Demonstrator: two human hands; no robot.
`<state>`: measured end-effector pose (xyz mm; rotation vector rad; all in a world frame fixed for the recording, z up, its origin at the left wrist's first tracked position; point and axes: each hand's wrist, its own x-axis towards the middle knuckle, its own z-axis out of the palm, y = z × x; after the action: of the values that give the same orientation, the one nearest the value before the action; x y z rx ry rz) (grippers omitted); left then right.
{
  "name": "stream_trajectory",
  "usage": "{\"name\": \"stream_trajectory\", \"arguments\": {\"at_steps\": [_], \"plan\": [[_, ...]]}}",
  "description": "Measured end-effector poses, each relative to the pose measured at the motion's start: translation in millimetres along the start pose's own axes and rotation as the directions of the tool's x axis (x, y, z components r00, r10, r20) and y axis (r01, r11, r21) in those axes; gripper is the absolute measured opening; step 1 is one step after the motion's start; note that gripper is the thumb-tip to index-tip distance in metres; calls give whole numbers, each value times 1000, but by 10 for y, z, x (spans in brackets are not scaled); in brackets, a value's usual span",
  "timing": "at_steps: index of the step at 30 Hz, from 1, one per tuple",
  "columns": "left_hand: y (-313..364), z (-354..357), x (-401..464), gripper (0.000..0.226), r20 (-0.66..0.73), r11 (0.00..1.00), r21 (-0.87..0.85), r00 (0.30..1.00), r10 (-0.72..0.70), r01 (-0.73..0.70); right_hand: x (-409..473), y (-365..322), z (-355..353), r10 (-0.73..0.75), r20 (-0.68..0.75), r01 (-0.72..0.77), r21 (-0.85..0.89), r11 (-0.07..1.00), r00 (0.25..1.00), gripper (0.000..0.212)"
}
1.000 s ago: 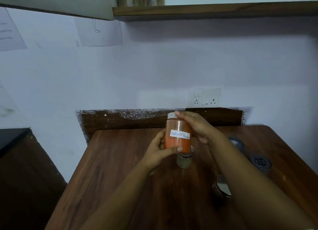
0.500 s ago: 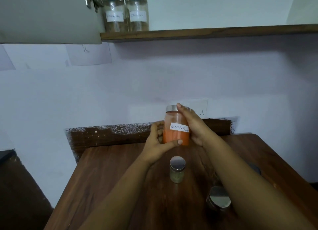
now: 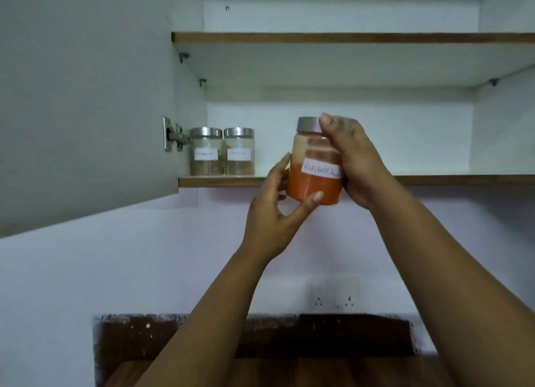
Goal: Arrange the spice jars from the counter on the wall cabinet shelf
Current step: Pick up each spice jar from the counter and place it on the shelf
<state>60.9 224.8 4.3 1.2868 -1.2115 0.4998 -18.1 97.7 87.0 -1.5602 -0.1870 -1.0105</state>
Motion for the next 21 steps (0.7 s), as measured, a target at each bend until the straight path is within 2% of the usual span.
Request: {"name": "stream_trajectory", "arguments": {"at_steps": [2,5,8,10,12,13,15,17,21], "plan": [[-1,17,269,78,0,992,114,998,55,-54,243,-123,-5,-19,6,19,21,1000,1000,73],[-92,75,577,80,11,981,190,999,39,-40,610,-159,-11,-33,49,34,-22,999,998,86],[-304,78,751,83,-12,934,358,1000,11,-6,846,66,-50,47,94,-35,-126,991,994,94],[-570,-7,755,63,-109,825,566,990,88,-11,923,263,-80,167,113,-134,-260,956,979,83],[-874,-147,707,30,-238,704,710,944,229,8,1064,421,-129,281,111,-232,-328,916,953,74],[-1017,-224,678,21,-271,653,757,920,283,22,1148,465,-140,318,122,-260,-345,902,940,74],[-1259,-336,644,23,-229,535,845,902,367,-3,1300,529,-95,368,143,-293,-376,879,919,76],[-1376,-364,657,26,-191,472,881,891,413,-30,1403,592,12,404,143,-324,-388,863,904,80],[-1408,-242,773,27,-296,493,868,854,428,54,1551,741,221,445,144,-368,-373,852,884,86]]}}
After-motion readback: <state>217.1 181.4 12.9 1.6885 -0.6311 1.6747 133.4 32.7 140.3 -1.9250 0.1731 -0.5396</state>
